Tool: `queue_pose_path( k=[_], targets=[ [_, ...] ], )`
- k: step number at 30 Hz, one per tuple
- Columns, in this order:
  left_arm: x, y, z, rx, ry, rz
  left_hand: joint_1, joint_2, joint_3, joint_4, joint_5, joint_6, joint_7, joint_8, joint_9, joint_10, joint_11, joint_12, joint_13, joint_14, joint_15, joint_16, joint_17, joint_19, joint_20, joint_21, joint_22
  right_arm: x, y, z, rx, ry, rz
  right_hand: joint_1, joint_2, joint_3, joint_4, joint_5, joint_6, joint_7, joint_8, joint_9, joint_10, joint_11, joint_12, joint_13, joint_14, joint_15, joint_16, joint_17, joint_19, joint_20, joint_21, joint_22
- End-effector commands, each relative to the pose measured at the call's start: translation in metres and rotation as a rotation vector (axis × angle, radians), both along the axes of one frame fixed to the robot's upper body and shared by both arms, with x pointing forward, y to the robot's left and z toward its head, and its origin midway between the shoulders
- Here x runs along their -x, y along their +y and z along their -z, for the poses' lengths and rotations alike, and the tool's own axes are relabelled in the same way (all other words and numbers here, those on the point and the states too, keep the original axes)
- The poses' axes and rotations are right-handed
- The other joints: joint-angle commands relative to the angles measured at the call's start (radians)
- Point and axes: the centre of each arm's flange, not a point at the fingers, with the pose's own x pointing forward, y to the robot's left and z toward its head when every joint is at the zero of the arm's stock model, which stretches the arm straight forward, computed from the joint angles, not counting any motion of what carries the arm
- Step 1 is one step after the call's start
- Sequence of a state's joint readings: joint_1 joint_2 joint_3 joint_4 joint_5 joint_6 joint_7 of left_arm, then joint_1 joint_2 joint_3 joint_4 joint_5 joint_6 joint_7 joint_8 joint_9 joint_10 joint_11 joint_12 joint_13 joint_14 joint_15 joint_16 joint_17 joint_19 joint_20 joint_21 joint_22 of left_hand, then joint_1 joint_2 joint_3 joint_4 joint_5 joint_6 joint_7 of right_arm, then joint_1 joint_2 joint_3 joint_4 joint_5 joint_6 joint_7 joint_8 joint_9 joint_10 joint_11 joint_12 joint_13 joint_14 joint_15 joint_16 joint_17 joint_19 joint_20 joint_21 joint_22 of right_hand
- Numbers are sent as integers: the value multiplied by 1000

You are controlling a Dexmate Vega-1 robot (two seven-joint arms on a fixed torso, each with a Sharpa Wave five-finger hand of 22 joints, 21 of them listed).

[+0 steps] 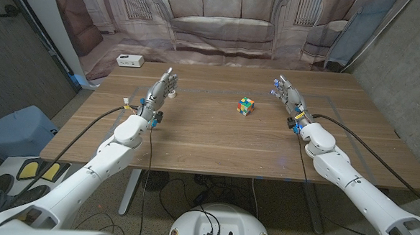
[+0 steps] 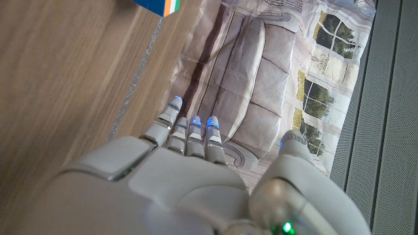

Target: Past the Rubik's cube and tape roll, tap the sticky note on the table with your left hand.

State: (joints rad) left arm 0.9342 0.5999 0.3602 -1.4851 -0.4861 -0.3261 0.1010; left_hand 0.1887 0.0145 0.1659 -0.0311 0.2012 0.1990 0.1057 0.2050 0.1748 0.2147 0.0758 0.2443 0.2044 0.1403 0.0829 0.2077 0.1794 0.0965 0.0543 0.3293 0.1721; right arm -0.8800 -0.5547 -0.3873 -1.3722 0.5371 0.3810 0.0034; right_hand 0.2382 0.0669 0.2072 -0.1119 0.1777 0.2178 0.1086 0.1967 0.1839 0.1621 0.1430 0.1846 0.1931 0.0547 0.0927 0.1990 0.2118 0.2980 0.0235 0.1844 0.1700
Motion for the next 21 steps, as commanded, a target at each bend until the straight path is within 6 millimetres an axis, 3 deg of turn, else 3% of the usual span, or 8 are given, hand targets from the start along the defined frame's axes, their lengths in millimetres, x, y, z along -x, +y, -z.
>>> queue_pose_path(
  k=[1, 21],
  targets=[
    [12, -3, 0, -46, -38, -51, 13, -5, 0, -10, -2, 28, 4, 9, 4, 31, -4, 10, 0, 29, -4, 10, 1, 26, 4, -3, 3, 2, -3, -4, 33, -16, -56, -4, -10, -6, 1, 5, 7, 6, 1, 5, 1, -2, 5, 3, -4, -3, -1, 5, -6, 1, 0, 3],
    [35, 11, 10, -42, -82, -78, 16, -11, -4, -18, -3, 53, 1, 8, 5, 62, -1, 14, -2, 65, -9, 11, 1, 55, 11, -9, 3, 8, 19, -4, 40, -6, -30, -11, -16, -12, 1, 5, 6, 10, 0, 5, 8, 1, 10, 3, 0, 0, 2, 5, -8, 2, 2, 3]
  ],
)
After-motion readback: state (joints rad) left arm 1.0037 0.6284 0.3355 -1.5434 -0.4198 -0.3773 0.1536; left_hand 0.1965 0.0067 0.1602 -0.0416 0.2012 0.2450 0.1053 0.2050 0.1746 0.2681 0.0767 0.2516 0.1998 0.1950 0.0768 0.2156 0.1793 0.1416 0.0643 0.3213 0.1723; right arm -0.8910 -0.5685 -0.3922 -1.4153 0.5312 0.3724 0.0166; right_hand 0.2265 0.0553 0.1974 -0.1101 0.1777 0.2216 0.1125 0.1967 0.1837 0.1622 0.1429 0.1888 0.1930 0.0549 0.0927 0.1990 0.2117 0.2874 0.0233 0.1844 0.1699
